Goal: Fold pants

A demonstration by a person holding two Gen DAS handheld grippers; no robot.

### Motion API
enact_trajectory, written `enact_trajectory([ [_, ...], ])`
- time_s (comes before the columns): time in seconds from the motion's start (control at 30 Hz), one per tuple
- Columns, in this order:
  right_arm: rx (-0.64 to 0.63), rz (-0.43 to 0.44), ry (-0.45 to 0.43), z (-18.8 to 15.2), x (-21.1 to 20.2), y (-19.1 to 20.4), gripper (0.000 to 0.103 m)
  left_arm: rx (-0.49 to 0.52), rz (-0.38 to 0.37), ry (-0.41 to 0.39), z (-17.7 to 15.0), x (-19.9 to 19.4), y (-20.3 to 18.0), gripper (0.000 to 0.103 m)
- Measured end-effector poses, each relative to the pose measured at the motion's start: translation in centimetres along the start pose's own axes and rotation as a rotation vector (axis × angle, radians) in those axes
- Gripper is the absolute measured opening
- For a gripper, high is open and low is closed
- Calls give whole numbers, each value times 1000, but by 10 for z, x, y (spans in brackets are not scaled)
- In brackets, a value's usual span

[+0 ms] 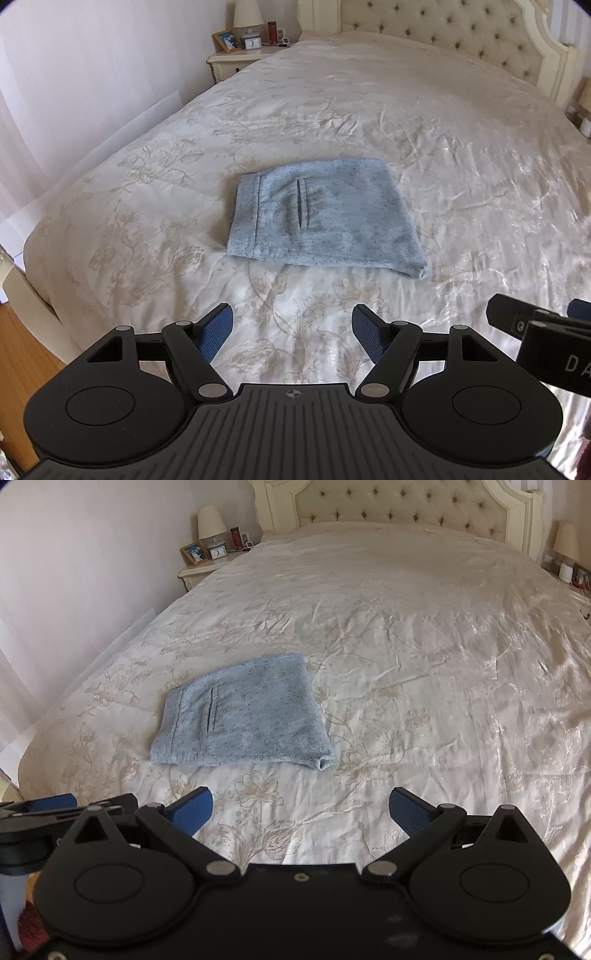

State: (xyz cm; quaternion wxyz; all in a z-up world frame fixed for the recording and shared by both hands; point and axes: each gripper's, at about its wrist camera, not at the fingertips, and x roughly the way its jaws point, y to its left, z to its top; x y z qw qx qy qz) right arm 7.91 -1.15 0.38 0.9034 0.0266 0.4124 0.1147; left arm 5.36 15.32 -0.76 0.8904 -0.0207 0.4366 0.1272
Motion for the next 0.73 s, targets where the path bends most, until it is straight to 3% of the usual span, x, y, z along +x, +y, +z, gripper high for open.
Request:
enact_trajectory([
  [0.73, 14, 9, 42, 10, 19, -8, 103, 14, 13, 21, 4, 11, -13, 70],
])
